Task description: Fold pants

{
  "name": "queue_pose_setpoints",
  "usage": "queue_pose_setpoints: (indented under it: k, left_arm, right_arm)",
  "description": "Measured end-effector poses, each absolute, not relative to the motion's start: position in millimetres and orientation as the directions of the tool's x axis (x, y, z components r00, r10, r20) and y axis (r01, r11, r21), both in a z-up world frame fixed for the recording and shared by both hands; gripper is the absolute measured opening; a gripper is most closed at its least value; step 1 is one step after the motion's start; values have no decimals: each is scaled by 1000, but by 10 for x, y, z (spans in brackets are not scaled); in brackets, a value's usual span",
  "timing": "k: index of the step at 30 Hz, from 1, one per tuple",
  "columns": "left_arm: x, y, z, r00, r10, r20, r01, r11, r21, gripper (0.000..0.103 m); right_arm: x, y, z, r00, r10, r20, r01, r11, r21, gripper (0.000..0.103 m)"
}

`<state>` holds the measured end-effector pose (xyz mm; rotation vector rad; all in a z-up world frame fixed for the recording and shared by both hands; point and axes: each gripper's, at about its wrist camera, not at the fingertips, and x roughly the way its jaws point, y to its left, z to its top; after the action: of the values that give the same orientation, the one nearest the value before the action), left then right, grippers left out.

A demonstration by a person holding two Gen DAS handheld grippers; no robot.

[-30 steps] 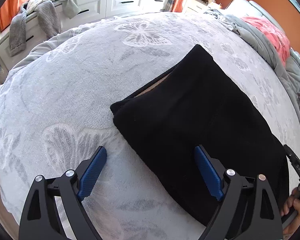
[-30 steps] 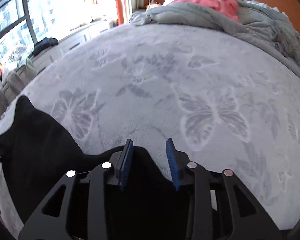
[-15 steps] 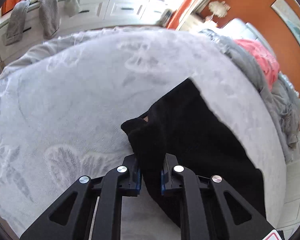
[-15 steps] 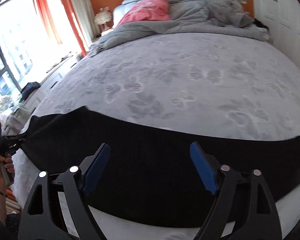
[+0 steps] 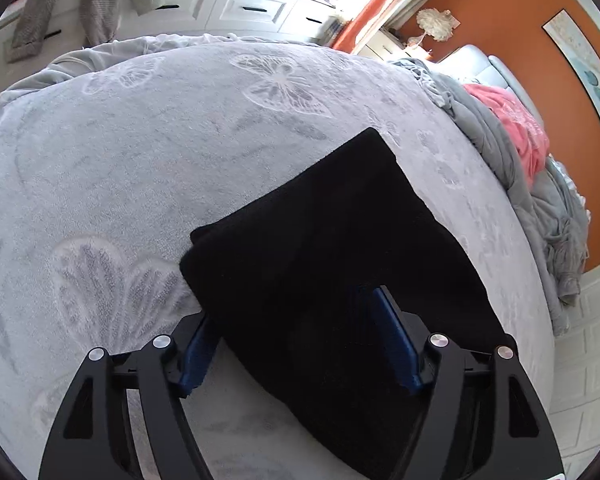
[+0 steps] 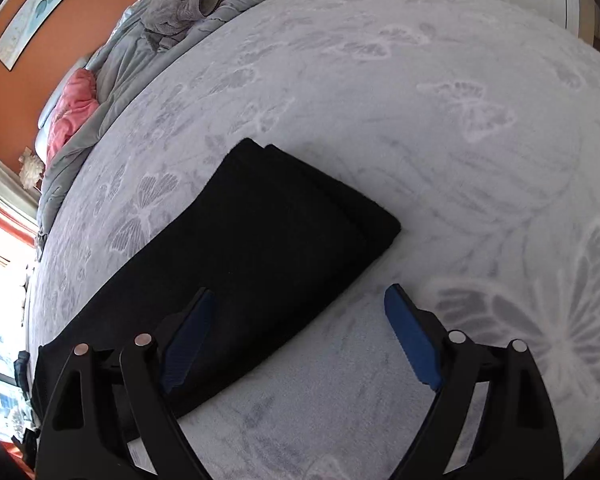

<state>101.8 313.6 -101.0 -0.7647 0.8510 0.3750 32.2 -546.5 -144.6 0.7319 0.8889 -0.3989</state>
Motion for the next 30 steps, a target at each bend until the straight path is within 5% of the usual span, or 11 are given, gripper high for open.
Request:
queue_pose_setpoints:
  k: [1,2,3,4,5,8,10,13,19,26,30]
  left_arm:
    - [1063,3073,-1005,608,28,-793,-579,700,-419,67]
    - [1104,3011,-997,605,51,-795,-571,724,-388,57]
    - [1136,2966,-996,605,68,-794,-565,740,-367,40]
    - [1159,2951,-987,605,61,-794,-557,744,-368,17]
    - [1148,2964,-937,618,45,-785,-555,732,-395,13]
    - [1052,2992,-703,652,47,-757,-548,720,-426,13]
    - [1138,2962,-804,586,106,-803,-565,764,-311,13]
    - [1185,2903,-951,545,158,-824,-566,794,-221,18]
    - [1044,2823,-742,502,246,-829,-588,800,-119,42]
    - [539,2493,-166,560,312,-768,-597,794,-113,65]
    - [426,1803,-108,618,320,-718,-438,899,23,73]
  right_arm:
    - [346,-5451,-1461,589,-44,-807,600,693,400,75]
    - [393,-5431,-1443,594,-62,-802,592,709,384,29]
    - [455,-5425,-1424,608,-32,-793,565,719,404,10]
    - [458,-5446,-1367,640,-12,-768,555,698,453,9]
    - [443,-5449,-1242,672,-14,-741,538,697,474,9]
    - [304,-5423,-794,752,-28,-659,457,743,490,8]
    - [285,-5525,-916,715,-59,-697,492,751,441,8]
    - [345,-5673,-1515,610,31,-792,573,673,468,9]
    - [335,-5504,-1335,634,-10,-773,553,704,445,15]
    - [311,-5682,-1522,696,76,-714,537,605,588,51]
    - [314,-5634,-1478,702,30,-711,557,598,575,45]
